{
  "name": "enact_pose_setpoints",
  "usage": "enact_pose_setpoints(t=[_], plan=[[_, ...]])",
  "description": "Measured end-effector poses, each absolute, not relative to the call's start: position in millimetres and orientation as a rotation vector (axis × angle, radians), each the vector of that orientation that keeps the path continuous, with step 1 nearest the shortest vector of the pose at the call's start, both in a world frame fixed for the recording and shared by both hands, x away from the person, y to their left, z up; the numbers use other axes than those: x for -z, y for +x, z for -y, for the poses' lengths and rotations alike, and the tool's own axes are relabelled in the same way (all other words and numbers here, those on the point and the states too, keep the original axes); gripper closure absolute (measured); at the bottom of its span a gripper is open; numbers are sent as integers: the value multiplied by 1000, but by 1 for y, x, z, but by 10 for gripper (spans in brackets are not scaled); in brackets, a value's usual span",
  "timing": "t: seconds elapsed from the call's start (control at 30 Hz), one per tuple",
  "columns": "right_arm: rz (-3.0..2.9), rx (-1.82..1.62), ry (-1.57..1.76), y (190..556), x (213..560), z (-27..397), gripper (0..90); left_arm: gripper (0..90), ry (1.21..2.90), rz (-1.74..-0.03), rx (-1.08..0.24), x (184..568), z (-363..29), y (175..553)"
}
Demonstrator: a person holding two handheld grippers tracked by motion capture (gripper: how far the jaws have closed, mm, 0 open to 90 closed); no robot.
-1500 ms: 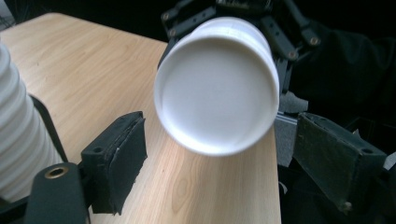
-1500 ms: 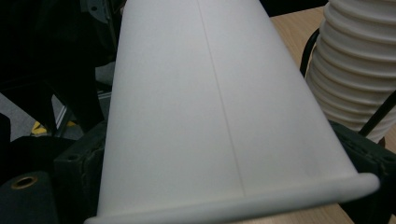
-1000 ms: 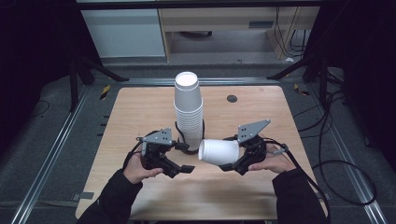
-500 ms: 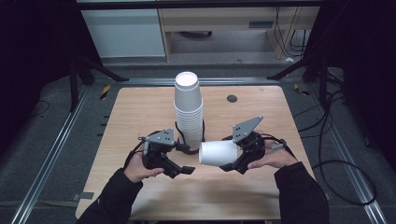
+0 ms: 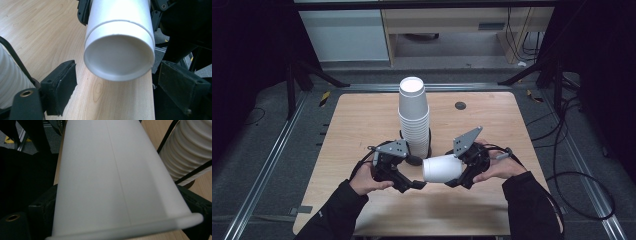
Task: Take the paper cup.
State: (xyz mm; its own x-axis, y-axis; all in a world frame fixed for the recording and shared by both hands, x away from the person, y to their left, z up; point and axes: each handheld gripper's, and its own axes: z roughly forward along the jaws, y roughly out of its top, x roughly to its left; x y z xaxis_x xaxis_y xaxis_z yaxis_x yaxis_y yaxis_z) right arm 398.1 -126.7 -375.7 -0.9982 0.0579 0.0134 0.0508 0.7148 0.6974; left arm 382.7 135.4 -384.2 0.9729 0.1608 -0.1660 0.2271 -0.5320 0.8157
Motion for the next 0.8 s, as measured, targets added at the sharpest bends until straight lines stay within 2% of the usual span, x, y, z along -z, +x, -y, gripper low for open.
enact_pose_setpoints(t=[0.8], plan=[[-2940, -1083, -32, 397, 383, 95, 85, 138, 2198, -269, 109, 392, -123, 385]])
